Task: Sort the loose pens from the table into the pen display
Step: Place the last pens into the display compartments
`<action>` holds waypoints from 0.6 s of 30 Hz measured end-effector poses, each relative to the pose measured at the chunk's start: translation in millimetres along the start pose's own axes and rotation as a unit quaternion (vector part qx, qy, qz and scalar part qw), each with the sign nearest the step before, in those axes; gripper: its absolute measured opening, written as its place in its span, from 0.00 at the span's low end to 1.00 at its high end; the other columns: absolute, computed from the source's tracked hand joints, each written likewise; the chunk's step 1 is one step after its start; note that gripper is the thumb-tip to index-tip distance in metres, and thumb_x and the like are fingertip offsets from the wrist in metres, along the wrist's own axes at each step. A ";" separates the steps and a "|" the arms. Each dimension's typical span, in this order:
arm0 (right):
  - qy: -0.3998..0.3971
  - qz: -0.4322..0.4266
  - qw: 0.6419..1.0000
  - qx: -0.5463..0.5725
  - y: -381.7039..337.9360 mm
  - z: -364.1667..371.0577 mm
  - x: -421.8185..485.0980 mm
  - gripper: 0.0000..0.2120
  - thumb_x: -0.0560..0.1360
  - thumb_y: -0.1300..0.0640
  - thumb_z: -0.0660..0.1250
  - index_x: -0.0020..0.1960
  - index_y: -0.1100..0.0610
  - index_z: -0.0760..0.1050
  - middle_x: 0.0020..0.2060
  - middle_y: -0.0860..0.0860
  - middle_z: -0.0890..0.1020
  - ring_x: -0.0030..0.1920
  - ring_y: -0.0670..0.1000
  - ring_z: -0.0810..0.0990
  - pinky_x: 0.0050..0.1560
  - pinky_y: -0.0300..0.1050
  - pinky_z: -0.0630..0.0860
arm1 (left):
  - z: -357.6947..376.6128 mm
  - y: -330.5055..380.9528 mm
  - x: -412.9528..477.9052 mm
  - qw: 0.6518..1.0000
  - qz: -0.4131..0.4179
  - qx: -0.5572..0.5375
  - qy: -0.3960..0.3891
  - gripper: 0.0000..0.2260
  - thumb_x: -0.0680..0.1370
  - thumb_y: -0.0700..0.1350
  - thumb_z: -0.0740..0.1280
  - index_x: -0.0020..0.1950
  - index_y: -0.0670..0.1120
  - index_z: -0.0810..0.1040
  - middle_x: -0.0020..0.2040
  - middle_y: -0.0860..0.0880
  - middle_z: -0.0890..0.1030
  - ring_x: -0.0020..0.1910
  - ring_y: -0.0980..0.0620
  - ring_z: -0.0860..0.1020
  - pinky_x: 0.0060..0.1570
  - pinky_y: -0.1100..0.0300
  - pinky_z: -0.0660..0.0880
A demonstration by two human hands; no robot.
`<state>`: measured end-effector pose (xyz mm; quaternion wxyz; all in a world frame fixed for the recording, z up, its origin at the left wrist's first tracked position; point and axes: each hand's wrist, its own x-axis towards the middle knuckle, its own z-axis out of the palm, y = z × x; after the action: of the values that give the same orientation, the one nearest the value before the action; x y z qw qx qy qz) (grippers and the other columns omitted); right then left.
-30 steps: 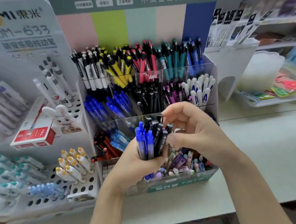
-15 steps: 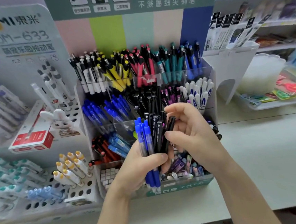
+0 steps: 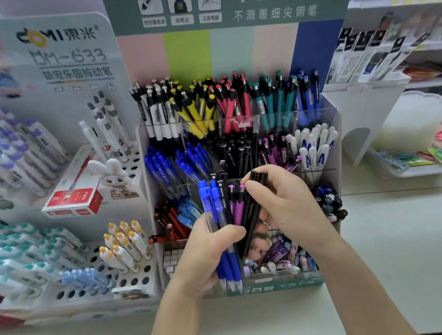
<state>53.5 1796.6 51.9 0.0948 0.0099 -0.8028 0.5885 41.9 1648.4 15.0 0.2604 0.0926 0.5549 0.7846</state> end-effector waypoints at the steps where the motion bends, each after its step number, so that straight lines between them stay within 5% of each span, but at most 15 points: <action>1: 0.019 -0.003 1.000 0.005 0.8 0.8 0.5 0.05 0.79 0.57 0.62 0.47 0.52 0.76 0.26 0.47 0.72 0.26 0.47 0.71 0.27 0.39 0.67 | -1.5 -0.1 1.2 0.999 0.001 0.013 0.034 0.15 0.68 0.37 0.65 0.54 0.36 0.75 0.41 0.37 0.82 0.36 0.41 0.82 0.31 0.51 0.80; 4: 0.068 -0.015 0.998 0.003 1.8 3.8 0.1 0.05 0.79 0.57 0.62 0.46 0.52 0.76 0.27 0.46 0.73 0.27 0.47 0.73 0.28 0.38 0.69 | -1.9 2.6 3.8 0.989 0.024 0.078 0.124 0.08 0.69 0.35 0.68 0.48 0.39 0.77 0.39 0.45 0.83 0.43 0.43 0.82 0.48 0.43 0.80; 9: 0.178 -0.040 0.983 0.036 -4.0 -5.9 1.8 0.06 0.79 0.58 0.62 0.45 0.51 0.75 0.28 0.46 0.73 0.26 0.46 0.73 0.27 0.39 0.70 | -2.7 10.8 0.9 0.984 0.040 0.043 0.170 0.09 0.73 0.27 0.63 0.40 0.38 0.79 0.36 0.45 0.85 0.37 0.48 0.84 0.37 0.52 0.82; 13: 0.289 -0.148 0.946 0.017 -11.1 -18.2 8.2 0.08 0.80 0.59 0.60 0.49 0.46 0.72 0.37 0.49 0.76 0.30 0.49 0.75 0.30 0.40 0.72 | -12.5 11.1 -0.6 0.980 0.047 0.039 0.187 0.10 0.74 0.27 0.60 0.38 0.36 0.77 0.32 0.42 0.81 0.33 0.44 0.82 0.32 0.55 0.80; 18: 0.286 -0.275 0.912 -0.101 -7.6 -5.3 16.6 0.07 0.80 0.57 0.60 0.56 0.53 0.73 0.45 0.45 0.75 0.39 0.53 0.77 0.42 0.44 0.75 | -11.5 9.7 0.7 0.986 0.050 0.086 0.138 0.08 0.75 0.28 0.60 0.41 0.36 0.76 0.28 0.44 0.73 0.28 0.49 0.70 0.29 0.59 0.72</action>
<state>38.9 1800.9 63.3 0.4788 0.0518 -0.7621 0.4327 33.4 1636.9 19.6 0.1330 0.0333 0.6452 0.7516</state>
